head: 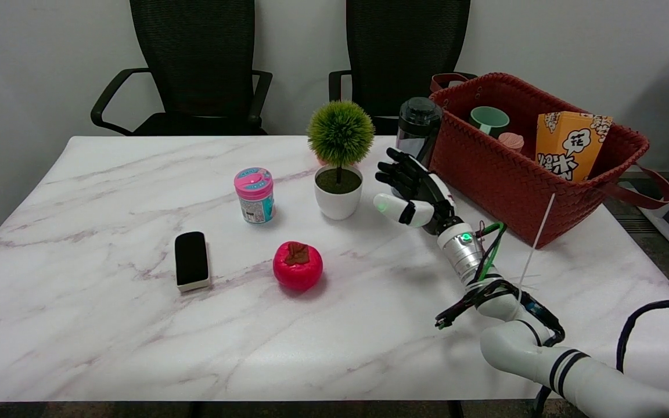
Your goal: Pick up the potted plant.
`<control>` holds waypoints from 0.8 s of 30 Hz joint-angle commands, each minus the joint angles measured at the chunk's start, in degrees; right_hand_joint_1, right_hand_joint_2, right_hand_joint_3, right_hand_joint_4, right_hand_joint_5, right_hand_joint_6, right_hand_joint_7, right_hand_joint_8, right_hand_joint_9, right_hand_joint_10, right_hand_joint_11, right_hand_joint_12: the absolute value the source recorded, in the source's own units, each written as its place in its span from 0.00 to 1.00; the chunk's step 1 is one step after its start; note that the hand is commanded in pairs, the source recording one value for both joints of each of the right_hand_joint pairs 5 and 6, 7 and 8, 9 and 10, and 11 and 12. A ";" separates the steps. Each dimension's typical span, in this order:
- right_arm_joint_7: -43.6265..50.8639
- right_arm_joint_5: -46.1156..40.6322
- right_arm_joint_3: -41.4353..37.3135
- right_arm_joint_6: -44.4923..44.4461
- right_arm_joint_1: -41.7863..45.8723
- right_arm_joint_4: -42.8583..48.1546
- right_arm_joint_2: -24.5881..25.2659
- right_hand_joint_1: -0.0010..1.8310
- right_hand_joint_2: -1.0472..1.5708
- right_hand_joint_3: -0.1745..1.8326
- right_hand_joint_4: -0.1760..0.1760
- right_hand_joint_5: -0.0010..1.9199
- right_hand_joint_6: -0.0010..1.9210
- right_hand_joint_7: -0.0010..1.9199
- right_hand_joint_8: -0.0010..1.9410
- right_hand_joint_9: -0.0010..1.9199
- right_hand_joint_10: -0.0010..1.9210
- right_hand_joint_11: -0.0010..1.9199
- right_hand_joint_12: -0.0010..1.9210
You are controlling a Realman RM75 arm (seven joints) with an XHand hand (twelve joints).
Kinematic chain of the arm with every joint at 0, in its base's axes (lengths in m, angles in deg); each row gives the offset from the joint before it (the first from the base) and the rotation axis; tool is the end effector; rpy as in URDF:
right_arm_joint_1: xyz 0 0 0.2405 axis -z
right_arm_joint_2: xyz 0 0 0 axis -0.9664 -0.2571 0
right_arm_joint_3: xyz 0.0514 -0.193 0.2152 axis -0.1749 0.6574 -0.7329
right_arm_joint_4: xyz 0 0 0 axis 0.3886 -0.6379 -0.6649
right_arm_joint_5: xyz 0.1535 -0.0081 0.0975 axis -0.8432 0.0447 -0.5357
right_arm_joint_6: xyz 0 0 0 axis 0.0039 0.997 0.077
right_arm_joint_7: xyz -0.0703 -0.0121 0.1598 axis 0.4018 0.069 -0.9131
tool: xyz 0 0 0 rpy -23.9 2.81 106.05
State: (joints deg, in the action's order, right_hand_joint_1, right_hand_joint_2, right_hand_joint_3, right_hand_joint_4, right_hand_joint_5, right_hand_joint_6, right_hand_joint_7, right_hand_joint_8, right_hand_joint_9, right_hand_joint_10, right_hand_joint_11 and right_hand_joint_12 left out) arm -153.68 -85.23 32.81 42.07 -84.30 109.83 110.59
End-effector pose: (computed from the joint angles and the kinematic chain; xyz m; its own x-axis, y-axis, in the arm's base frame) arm -0.3389 -0.3723 0.3540 -0.0050 0.0595 0.9982 -0.9912 -0.1324 0.0029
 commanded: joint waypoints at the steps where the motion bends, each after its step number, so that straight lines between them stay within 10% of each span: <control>1: -0.41 -0.24 0.44 0.22 -0.68 -1.50 -0.38 0.59 0.39 0.55 0.50 0.20 0.20 0.21 0.21 0.24 0.24 0.15 0.15; 24: -0.55 -0.30 1.99 1.97 -7.36 -11.10 2.82 0.58 0.39 0.56 0.50 0.23 0.23 0.22 0.21 0.23 0.23 0.14 0.14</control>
State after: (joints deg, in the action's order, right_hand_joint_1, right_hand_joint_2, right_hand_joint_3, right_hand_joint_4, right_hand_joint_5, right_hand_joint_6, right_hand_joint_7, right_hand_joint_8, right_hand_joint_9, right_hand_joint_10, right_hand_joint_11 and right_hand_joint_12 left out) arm -154.10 -85.42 33.80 43.03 -87.86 104.22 111.49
